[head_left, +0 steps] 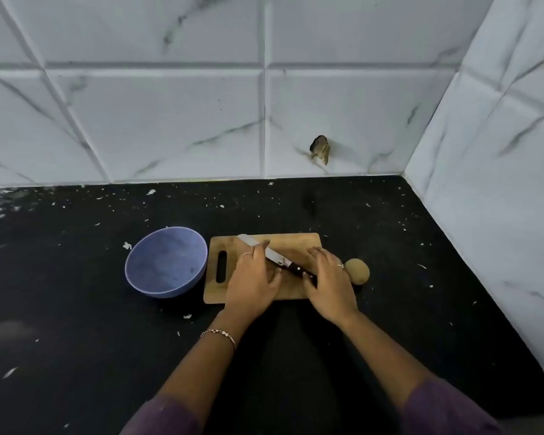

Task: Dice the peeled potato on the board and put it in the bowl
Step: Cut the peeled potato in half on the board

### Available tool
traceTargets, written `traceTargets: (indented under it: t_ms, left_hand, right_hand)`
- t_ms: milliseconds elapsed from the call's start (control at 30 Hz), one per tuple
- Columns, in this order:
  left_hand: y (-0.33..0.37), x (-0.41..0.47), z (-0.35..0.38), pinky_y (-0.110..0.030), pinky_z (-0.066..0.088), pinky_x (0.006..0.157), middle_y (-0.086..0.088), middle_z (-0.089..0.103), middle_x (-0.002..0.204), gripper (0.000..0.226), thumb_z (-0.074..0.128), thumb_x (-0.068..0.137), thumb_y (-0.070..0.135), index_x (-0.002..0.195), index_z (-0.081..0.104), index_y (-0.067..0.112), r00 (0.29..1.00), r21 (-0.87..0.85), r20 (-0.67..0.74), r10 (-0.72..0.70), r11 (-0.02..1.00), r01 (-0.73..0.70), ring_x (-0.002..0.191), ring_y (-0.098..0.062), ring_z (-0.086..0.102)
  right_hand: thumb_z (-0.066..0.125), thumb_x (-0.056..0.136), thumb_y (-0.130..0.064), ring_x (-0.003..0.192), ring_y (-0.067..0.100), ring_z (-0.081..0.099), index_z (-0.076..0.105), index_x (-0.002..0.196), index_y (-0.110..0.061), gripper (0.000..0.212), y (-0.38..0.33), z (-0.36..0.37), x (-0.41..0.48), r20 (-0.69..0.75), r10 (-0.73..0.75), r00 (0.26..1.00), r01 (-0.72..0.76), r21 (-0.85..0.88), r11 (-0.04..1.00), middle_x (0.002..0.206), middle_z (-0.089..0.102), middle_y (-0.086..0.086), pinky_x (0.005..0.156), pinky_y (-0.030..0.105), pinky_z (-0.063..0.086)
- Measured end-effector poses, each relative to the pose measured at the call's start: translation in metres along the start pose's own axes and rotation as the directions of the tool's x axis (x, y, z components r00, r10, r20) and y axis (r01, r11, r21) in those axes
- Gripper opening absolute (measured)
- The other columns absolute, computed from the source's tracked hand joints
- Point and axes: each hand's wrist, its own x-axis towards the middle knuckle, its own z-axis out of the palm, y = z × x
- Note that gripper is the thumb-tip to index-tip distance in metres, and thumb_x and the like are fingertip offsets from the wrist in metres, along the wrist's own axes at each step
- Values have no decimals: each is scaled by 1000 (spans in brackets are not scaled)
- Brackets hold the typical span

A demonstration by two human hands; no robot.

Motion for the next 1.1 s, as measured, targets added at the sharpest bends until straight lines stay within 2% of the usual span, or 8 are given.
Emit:
traceTargets:
  t_ms: [300,433,567,667,800,867,1000,1100]
  left_hand:
    - [-17,-2,25,-31,40,107,-3,49,141,63,63,92,28,147,36,14,999,-25,36,-23,999,24,132,-17,41]
    - [-19,-2,29,-32,40,107,-3,51,139,60,64,91,28,144,40,14,1000,-22,27,-10,1000,10,130,-17,44]
    - [-19,1,30,-33,41,107,-3,53,138,60,64,90,29,143,41,13,1000,-11,18,-12,1000,12,129,-17,44]
    - [-18,4,31,-34,40,109,-2,51,139,61,65,89,28,143,41,14,1000,-20,4,-28,999,28,131,-17,42]
    - [-9,9,37,-35,42,107,0,50,135,56,66,90,27,140,43,17,999,-47,-8,-41,998,41,127,-16,42]
    - [0,13,42,-35,43,105,0,52,131,51,66,90,27,136,47,17,1000,-57,-3,-5,998,5,125,-16,44]
    - [23,20,55,-32,44,104,1,49,130,46,66,90,27,133,52,19,992,-53,66,107,993,-104,124,-15,44]
    - [43,26,66,-28,42,104,2,46,135,52,67,89,26,137,49,23,965,-64,163,204,978,-197,127,-14,41]
  right_hand:
    - [59,95,-40,116,22,49,55,136,-20,45,10,17,2,12,1,1000,2,-202,979,126,54,1,93,37,45]
    - [57,97,-36,110,21,51,57,135,-19,42,7,18,9,21,-37,999,40,-210,977,122,55,3,90,36,48]
    - [52,100,-22,104,23,54,59,127,-13,29,3,19,13,42,-86,995,93,-210,973,114,54,6,87,38,49]
    - [50,102,-21,94,23,55,60,112,-8,19,3,18,14,3,-50,999,50,-174,983,109,53,8,80,39,51]
    - [53,99,-18,94,21,58,54,120,-7,23,10,9,11,-91,35,995,-39,-33,999,116,52,7,75,34,52]
    - [53,99,-16,93,21,61,51,125,-6,28,16,2,8,-158,74,985,-67,49,997,115,56,7,73,34,52]
    - [55,98,-17,86,21,63,48,127,-8,31,29,-12,2,-265,159,951,-126,138,982,97,62,2,68,40,53]
    - [56,97,-19,91,27,66,46,125,-13,30,42,-19,-4,-314,219,924,-161,200,966,109,66,3,72,41,53]
